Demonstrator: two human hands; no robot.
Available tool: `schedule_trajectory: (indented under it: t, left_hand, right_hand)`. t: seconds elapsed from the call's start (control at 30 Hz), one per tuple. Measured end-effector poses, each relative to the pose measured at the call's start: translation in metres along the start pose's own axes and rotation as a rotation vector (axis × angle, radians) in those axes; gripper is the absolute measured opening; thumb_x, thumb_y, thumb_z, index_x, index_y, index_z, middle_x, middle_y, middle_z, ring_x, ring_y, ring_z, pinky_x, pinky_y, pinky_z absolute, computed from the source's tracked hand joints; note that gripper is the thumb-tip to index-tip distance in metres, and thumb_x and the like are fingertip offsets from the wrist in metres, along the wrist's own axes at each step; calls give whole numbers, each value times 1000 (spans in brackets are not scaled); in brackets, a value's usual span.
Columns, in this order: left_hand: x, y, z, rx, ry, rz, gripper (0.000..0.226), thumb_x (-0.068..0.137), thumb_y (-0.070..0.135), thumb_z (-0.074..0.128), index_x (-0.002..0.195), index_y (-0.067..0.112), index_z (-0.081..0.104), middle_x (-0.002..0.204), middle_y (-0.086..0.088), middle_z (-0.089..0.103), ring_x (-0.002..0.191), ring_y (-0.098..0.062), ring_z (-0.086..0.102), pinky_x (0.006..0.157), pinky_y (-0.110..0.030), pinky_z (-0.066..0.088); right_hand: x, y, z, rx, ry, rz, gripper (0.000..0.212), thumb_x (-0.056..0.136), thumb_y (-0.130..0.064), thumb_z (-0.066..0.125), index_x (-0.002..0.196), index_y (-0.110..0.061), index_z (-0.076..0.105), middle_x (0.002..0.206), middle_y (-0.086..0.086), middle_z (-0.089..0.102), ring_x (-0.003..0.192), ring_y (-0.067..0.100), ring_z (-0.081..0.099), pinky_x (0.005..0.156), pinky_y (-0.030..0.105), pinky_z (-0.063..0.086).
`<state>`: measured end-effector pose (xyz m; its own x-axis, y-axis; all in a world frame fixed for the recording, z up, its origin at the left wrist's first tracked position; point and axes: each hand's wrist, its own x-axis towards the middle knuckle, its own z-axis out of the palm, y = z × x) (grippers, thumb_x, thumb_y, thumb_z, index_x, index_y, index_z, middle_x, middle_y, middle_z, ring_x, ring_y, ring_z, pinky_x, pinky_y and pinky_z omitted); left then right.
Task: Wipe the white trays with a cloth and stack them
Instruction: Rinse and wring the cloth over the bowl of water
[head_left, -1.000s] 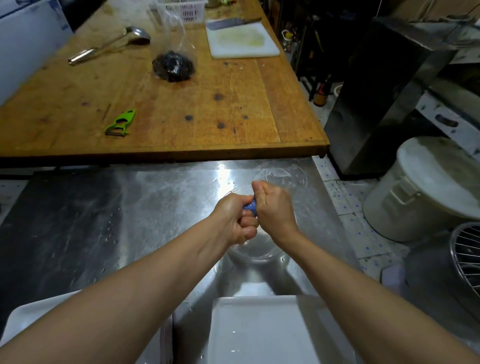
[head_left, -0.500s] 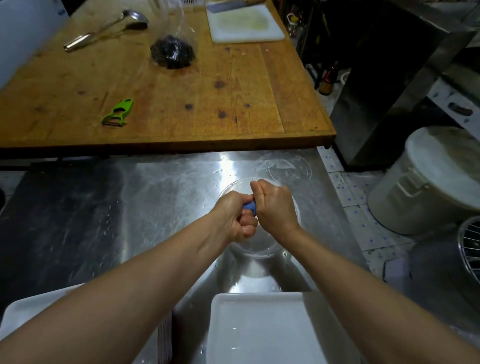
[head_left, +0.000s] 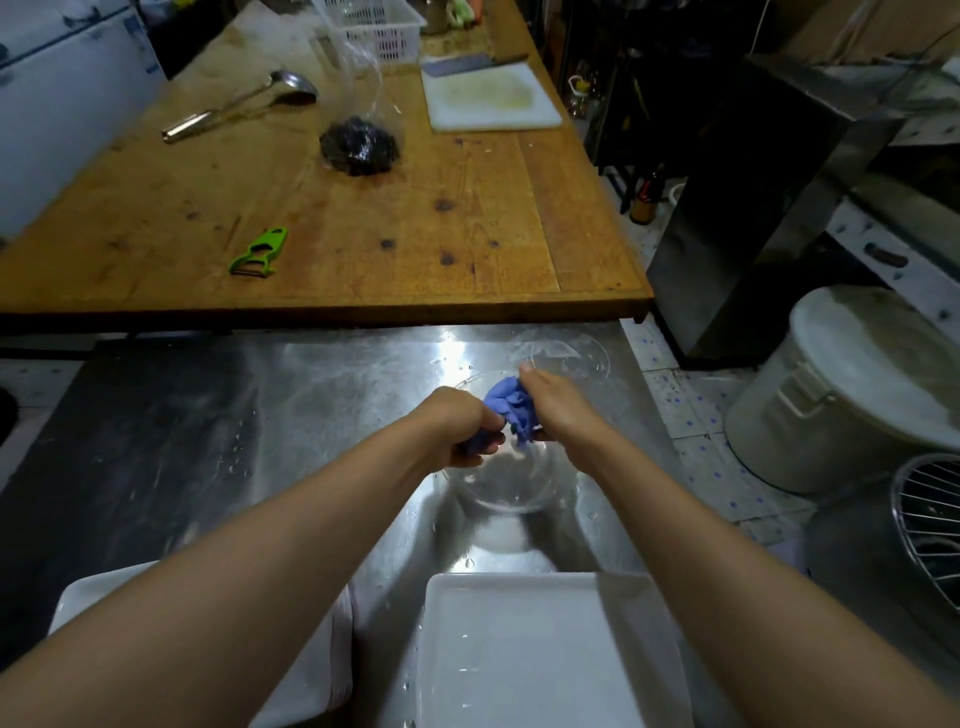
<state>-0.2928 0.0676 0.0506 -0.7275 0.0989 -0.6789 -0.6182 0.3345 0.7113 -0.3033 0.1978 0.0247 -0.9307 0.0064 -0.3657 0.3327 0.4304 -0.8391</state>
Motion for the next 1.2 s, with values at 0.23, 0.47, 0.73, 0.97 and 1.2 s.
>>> schedule_trajectory:
  t: [0.23,0.47,0.73,0.97,1.2]
  left_hand:
    - [-12,-5,-7,-75,110,45,4,92,6,53,96,7,55,90,-9,60,60,-14,59,54,-25,44]
    - [-25,-4,1,28,119,157,24,85,0,57,100,17,50,80,-3,57,67,-12,54,58,-25,42]
    - [-45,1,6,-21,43,109,49,84,2,55,131,17,51,127,-5,56,114,-21,54,78,-28,33]
    - [-74,-9,-10,-72,113,248,47,77,16,73,114,24,46,107,-8,66,98,-21,62,67,-33,37]
    - [-121,-22,-46,-228,294,355,9,93,13,55,85,17,60,74,-1,62,59,-9,57,60,-23,43]
  right_hand:
    - [-12,-5,6,-183,-65,83,36,88,6,38,118,-6,54,109,14,59,92,24,55,73,30,42]
    - [-28,-14,-5,403,-172,224,28,87,-9,43,111,-14,57,105,9,58,89,24,60,81,41,51]
    - [-50,-20,-22,436,117,5,26,83,16,46,82,-6,59,81,12,61,72,19,60,61,25,51]
    - [-70,-52,-22,727,-50,-41,15,88,9,48,95,4,60,78,14,62,66,18,61,52,17,52]
    - [-79,-73,2,532,-42,-37,22,90,-23,61,74,-12,51,56,5,49,39,10,44,37,18,32]
